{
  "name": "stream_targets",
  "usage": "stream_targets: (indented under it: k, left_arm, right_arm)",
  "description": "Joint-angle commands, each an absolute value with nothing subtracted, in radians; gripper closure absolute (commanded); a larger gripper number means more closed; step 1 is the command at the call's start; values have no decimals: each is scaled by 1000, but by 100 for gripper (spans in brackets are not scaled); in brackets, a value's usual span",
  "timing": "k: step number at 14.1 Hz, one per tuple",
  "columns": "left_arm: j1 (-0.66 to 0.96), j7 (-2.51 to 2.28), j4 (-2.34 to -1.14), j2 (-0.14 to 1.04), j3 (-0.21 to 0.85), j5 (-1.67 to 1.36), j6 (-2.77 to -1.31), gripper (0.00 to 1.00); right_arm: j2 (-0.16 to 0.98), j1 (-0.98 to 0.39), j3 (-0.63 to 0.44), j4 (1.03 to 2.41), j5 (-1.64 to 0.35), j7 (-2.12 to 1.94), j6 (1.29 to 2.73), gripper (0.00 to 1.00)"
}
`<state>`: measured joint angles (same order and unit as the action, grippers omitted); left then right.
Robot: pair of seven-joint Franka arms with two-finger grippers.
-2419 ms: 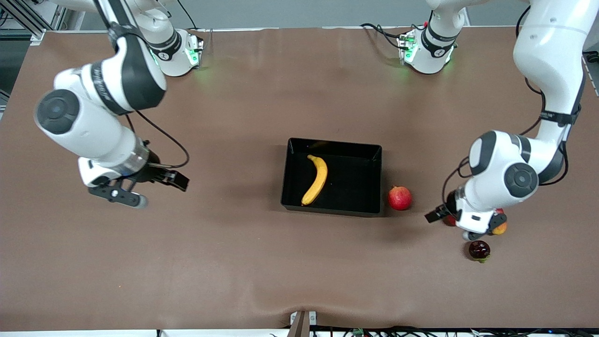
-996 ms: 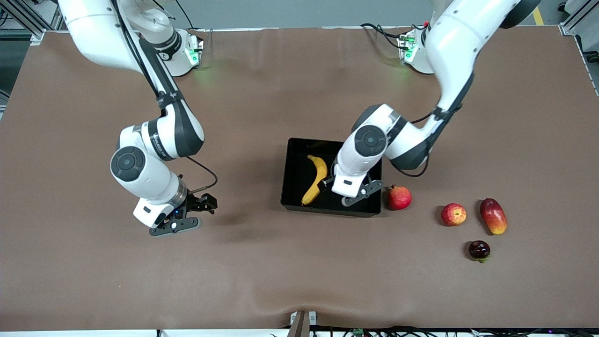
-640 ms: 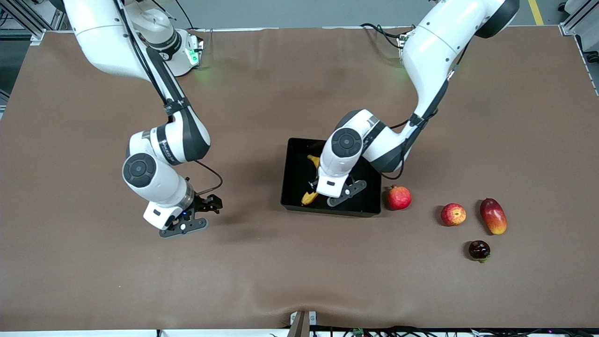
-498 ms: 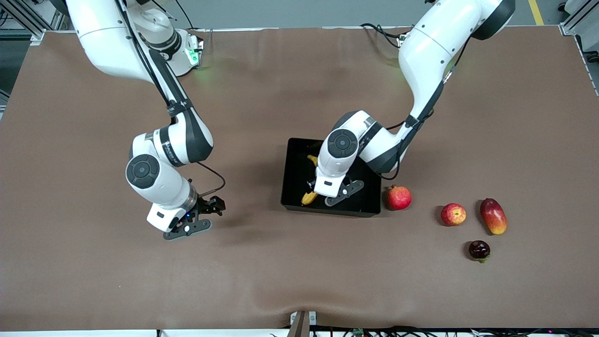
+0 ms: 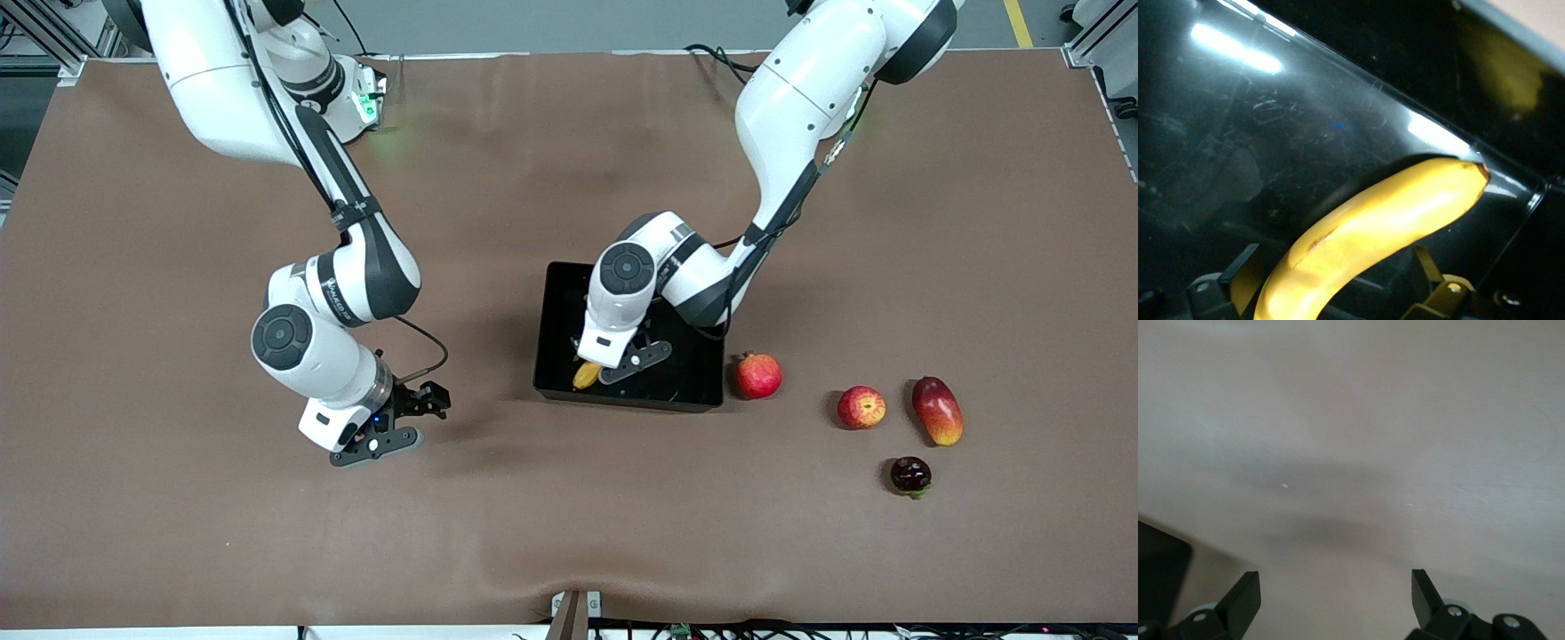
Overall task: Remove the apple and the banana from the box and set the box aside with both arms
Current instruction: 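Lift the banana with the left gripper while the right gripper grasps the tray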
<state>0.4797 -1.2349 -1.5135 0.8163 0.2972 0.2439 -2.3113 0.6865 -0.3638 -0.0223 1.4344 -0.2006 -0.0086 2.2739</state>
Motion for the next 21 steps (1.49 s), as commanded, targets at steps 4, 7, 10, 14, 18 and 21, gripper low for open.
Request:
stream_targets:
  k: [4, 7, 10, 14, 18, 21]
  left_arm:
    - [500, -1209, -1488, 865, 285, 273, -2333, 22]
    - [500, -1209, -1488, 865, 285, 273, -2333, 59]
    - [500, -1195, -1486, 856, 285, 282, -2333, 100]
    - [480, -1180, -1439, 818, 284, 290, -2330, 100]
    - [428, -1151, -1382, 767, 285, 285, -2322, 100]
    - [382, -1141, -1387, 686, 291, 278, -2313, 100]
  right_arm:
    - [733, -377, -23, 1356, -319, 61, 2260, 0]
    - [727, -377, -25, 1361, -474, 32, 2252, 0]
    - [726, -379, -26, 1364, -476, 31, 2247, 0]
    - [721, -385, -26, 1371, -471, 40, 2220, 0]
    - [718, -413, -37, 1374, -431, 80, 2171, 0]
    - [715, -419, -34, 1374, -350, 135, 2139, 0]
